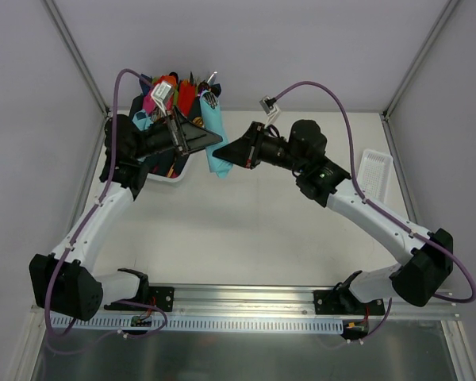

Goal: Place the utensils on the paper napkin and roll it up

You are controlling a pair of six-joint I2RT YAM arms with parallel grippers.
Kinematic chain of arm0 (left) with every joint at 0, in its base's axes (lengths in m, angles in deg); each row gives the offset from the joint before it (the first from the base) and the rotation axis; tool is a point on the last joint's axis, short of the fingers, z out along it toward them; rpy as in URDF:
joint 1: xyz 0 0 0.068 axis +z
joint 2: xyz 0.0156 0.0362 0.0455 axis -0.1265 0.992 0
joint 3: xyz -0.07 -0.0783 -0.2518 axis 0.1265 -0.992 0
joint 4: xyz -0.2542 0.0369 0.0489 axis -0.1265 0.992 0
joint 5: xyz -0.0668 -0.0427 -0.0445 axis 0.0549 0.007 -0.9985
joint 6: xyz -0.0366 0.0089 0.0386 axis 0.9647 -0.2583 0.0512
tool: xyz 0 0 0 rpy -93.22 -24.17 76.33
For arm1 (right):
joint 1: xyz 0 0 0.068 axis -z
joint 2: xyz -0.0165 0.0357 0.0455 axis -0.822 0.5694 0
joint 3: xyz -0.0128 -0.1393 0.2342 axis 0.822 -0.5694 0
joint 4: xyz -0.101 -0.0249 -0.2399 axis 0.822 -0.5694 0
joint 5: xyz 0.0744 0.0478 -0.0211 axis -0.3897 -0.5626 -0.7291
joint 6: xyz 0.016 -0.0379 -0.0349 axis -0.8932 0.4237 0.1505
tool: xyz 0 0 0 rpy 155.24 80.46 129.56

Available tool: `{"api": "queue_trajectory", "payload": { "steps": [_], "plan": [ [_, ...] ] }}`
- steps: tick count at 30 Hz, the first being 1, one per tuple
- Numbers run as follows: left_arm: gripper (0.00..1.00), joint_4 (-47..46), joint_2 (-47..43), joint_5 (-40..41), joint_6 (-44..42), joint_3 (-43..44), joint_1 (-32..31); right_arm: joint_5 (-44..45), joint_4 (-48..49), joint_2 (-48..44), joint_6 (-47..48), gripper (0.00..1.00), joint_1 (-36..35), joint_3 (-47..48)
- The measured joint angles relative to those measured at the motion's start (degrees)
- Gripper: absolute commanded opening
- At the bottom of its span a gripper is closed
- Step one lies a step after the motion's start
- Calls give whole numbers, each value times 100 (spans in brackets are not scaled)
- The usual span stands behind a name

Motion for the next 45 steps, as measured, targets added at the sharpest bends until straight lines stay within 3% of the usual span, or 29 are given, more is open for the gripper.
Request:
{"api": "queue_trajectory", "payload": {
  "steps": [7, 13, 26, 34, 38, 43, 45],
  "plan": [
    [69, 1499, -479, -81, -1303, 535, 713, -39, 9, -144, 35, 0, -7, 0],
    [70, 1849, -485, -612, -1547, 525, 1049, -90, 291, -173, -146, 0, -7, 0],
    [71, -767, -391, -931, 251, -334, 822, -188, 1200, 177, -785, 0, -70, 0],
    [71, -1484, -398, -813, 782, -610, 551, -190, 1296, 323, -850, 0, -164, 0],
    [61, -1696, -382, -684, 984, -651, 551, -190, 1344, 332, -852, 0, -199, 0],
    [35, -2065, -273, -546, 1366, -684, 551, -188, 1368, 332, -850, 0, -210, 0],
    [30, -2133, -236, -487, 1464, -728, 551, -188, 1375, 332, -846, 0, -210, 0]
  ]
}}
